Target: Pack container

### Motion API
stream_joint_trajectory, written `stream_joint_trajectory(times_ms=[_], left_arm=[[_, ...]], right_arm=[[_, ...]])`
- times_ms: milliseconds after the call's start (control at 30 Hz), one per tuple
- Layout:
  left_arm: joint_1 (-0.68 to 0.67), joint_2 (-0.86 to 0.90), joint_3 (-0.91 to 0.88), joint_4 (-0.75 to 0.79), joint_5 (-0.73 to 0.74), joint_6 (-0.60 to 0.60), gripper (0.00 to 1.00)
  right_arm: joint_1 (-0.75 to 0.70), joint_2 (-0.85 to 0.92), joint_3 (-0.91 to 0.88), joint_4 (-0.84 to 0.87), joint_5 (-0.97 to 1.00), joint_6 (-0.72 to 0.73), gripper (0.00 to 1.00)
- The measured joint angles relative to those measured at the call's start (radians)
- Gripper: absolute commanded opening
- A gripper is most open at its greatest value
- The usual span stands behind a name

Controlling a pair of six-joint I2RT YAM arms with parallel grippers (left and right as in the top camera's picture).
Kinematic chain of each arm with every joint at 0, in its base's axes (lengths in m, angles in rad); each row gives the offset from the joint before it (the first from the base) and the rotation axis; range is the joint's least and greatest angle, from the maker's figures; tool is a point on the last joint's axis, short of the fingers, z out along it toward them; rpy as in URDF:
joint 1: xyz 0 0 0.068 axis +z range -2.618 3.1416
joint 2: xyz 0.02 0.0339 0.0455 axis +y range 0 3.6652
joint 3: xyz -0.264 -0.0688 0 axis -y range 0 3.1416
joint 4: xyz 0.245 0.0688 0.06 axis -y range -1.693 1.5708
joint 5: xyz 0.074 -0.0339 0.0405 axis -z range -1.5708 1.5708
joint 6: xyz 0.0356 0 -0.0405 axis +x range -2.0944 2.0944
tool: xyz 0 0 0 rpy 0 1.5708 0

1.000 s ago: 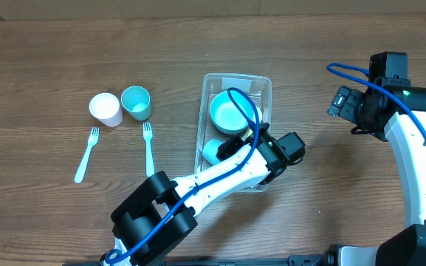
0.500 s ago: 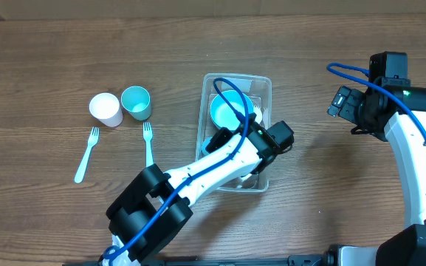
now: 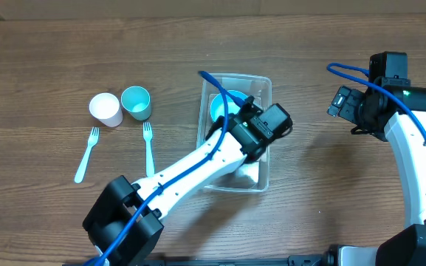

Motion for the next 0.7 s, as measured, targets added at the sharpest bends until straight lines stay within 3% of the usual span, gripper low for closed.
stream_joint_trajectory(times_ms=[267, 633, 700], left_arm=[[0.13, 0.01, 0.0, 0.027, 0.181, 0.085, 0.04], [0.137, 0.042, 0.0, 0.011, 0.237, 0.114, 0.04], [0.137, 0.036, 0.002, -0.018, 0.238, 0.121, 0.09]], right_arm=[[0.0, 0.0, 0.0, 0.0, 0.0, 0.0, 1.0], [0.0, 0.0, 0.0, 0.0, 0.0, 0.0, 1.0], [0.0, 0.0, 0.0, 0.0, 0.001, 0.0, 1.0]])
